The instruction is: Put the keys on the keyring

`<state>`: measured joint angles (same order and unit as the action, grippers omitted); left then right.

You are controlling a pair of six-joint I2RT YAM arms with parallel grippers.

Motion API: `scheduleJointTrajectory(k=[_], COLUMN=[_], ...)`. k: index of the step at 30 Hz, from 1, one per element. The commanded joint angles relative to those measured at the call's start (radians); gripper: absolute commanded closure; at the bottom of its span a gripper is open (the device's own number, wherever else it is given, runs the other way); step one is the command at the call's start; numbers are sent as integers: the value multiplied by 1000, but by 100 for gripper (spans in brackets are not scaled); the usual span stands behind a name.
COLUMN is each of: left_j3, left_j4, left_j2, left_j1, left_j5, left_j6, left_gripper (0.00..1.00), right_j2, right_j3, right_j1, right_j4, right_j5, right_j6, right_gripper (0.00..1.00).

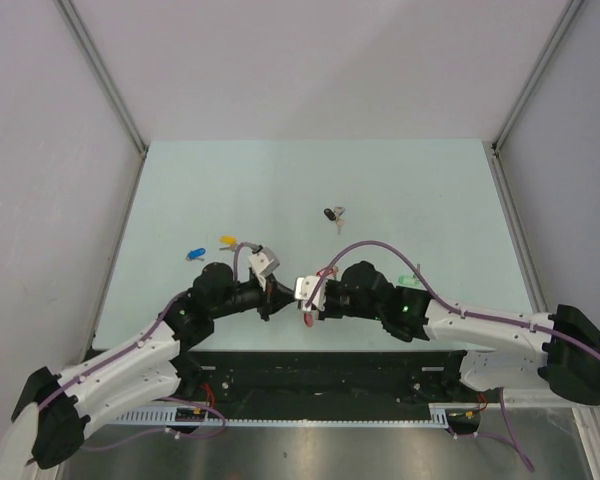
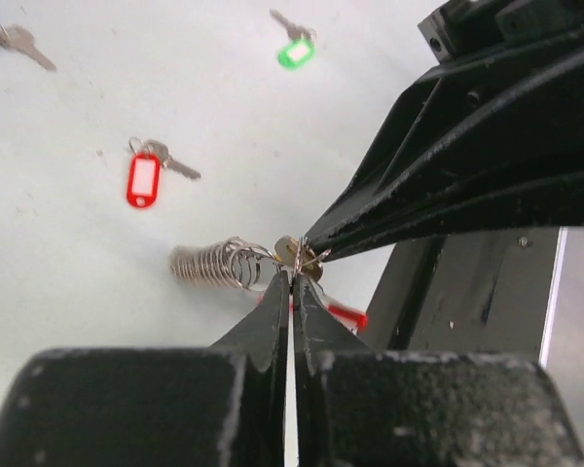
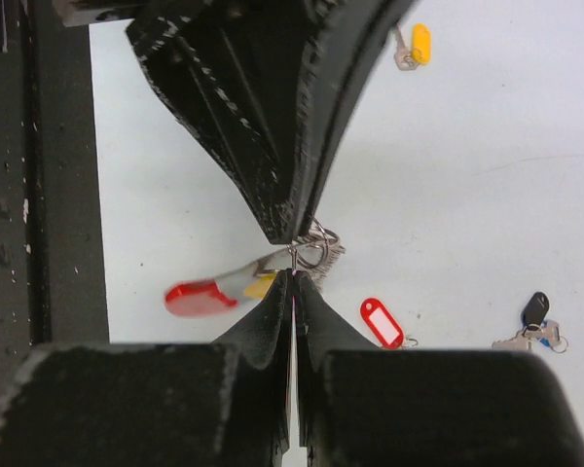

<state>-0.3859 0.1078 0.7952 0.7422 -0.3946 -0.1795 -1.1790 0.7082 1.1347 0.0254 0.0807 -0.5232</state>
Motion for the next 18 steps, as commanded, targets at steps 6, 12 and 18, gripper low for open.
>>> scheduleJointTrajectory(k=[6, 12, 18], left_j3=[85, 105, 87], left_j4=[228, 247, 187], left_j2=[-94, -105, -119], left_j1=[-6, -6, -6], left_j5=[141, 158, 160], left_j6=[-147, -167, -129], left_gripper=[100, 94, 70], right_j2=[102, 102, 96], right_j3=[-47, -47, -46], right_j1=[-92, -107, -116], right_j4=[57, 68, 79], right_j5=[175, 194, 199], right_j6=[91, 91, 74], right_gripper=[100, 100, 100])
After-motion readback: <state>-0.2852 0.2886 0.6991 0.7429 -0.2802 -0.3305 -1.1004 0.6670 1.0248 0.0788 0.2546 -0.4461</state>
